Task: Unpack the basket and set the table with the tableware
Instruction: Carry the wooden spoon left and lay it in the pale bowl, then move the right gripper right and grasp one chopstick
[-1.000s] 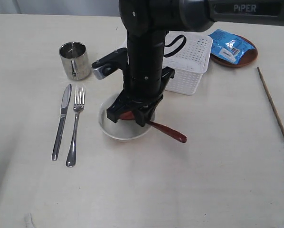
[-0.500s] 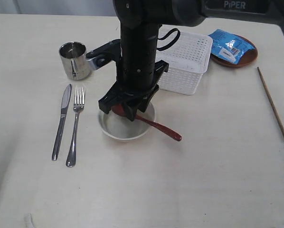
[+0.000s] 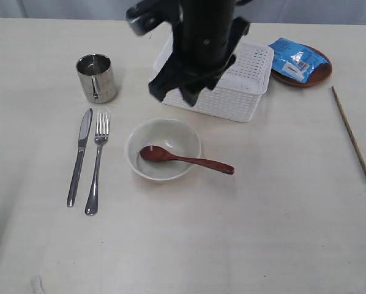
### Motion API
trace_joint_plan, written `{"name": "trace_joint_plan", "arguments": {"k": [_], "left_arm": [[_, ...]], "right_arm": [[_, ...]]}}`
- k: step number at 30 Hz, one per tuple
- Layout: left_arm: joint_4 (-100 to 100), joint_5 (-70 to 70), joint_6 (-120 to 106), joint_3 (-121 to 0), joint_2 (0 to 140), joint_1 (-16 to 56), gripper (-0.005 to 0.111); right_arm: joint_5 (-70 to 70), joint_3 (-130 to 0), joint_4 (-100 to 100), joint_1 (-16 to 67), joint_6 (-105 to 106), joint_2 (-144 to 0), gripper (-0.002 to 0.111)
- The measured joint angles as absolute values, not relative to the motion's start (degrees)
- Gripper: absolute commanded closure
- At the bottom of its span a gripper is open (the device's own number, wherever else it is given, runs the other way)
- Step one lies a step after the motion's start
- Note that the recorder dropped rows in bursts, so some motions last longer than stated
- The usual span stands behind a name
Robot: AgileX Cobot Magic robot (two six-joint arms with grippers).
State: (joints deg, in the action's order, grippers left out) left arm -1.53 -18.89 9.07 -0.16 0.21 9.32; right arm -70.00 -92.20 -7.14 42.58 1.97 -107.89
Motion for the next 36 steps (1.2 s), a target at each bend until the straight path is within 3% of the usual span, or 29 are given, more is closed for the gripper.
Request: {"name": "trace_joint_plan", "arguments": {"k": [8,14,18,25,36], "left_arm": [[-1.5,-18.9,9.1,-0.2,0.2,9.3,0.107],[-1.5,-18.9,9.1,-0.2,0.2,9.3,0.107],[-1.5,-18.9,9.1,-0.2,0.2,9.3,0.107],[-1.5,-18.9,9.1,-0.2,0.2,9.3,0.107],[-1.5,-18.9,9.1,-0.2,0.2,9.3,0.107]], "right_arm": [[-69.6,-90.6,-10.3,24.3,-0.9,-100.6,0.064],[-66.5,-79.2,-3.8,5.3,-0.8,-100.3,0.064],[-57.9,-69.7,0.8,-2.8,1.1,-100.3,0.064],[-44.4,-61.2,2.8,-4.5,5.6,-101.0,0.064],[-42.5,-63.3,0.9,-4.9,6.7,-109.9,0.064]]}}
